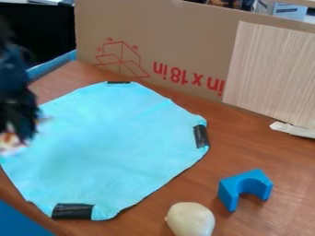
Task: Move the figure the bottom edge of the cloth
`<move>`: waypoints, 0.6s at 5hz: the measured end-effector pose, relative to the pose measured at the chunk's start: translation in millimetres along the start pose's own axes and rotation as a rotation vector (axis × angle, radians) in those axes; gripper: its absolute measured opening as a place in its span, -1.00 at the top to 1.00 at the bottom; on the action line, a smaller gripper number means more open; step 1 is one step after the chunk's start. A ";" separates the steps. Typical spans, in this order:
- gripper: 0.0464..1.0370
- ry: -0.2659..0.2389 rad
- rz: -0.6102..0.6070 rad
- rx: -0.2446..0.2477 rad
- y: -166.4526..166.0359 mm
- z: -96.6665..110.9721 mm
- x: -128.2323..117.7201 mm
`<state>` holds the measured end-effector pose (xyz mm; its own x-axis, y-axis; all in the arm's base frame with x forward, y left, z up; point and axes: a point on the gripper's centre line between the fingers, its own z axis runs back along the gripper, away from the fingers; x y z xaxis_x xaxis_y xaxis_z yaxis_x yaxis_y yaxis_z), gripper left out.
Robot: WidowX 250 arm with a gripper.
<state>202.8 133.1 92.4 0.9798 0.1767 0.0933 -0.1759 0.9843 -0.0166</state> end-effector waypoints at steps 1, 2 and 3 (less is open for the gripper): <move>0.07 0.017 -0.053 0.017 -33.0 -7.0 -5.1; 0.07 0.031 -0.082 0.019 -51.2 -13.7 -2.7; 0.07 0.065 -0.110 0.016 -65.3 -27.3 0.1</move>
<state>217.0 68.9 66.4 0.9973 0.0682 0.0286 -0.0684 0.9976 0.0057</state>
